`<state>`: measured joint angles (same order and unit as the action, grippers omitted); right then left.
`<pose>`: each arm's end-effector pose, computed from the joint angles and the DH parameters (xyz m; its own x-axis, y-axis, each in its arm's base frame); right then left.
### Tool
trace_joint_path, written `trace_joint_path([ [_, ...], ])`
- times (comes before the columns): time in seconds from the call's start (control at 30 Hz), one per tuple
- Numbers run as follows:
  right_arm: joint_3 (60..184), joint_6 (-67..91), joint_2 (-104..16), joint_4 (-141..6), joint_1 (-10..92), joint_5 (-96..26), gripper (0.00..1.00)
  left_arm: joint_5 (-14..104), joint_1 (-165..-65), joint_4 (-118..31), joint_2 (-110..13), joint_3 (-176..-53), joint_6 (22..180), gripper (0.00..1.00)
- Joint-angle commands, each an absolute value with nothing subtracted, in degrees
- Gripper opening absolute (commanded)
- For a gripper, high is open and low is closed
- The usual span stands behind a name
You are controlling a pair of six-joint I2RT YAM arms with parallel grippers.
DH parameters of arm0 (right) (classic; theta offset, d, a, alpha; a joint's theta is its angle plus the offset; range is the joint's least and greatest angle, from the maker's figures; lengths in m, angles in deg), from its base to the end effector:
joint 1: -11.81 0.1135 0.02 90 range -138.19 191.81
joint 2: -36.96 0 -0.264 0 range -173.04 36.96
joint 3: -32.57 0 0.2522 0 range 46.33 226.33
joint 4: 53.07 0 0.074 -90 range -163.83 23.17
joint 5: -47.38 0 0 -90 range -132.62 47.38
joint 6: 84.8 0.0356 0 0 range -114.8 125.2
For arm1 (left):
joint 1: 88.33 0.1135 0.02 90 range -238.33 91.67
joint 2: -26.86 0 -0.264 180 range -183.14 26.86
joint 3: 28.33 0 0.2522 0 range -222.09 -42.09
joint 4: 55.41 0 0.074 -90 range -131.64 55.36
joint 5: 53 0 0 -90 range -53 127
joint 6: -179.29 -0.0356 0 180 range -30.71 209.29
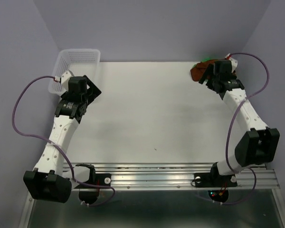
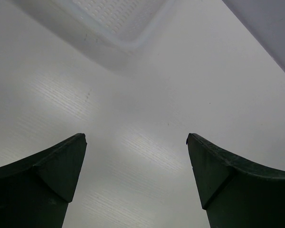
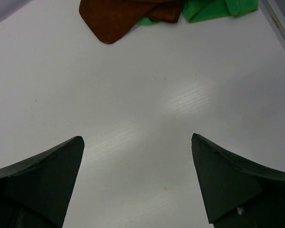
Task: Roll the towels
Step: Grab a towel with the right arm
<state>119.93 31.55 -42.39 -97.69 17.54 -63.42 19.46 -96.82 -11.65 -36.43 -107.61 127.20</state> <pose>0.3068 0.0181 0.3441 -0.4473 0.3721 -0.8133 0.4339 0.8854 0.1665 0.2383 -0.0247 0.3685 -0.2880 -0.5494 -0.7844 -0.3802 0.8174 -0.4329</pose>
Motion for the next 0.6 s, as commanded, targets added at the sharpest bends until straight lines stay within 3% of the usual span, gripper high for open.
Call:
trace_joint_path([
  [0.0,132.11,28.67,-54.42,-94.61,13.4,-63.46,1.0,20.83,-96.5,-15.89,-38.27,-106.78,126.83,0.99],
  [0.33,166.45,21.11,-87.73,-94.61,7.42,-70.23,0.99,20.04,-96.33,-17.65,-45.38,-108.01,125.68,0.99],
  [0.37,170.74,20.85,-91.5,-94.43,6.72,-68.65,0.94,20.04,-96.33,-17.74,-45.74,-108.01,125.77,0.99],
  [0.57,182.46,18.13,-101.81,-93.73,5.57,-68.03,0.88,20.22,-96.24,-18.09,-48.02,-108.18,125.77,0.99],
])
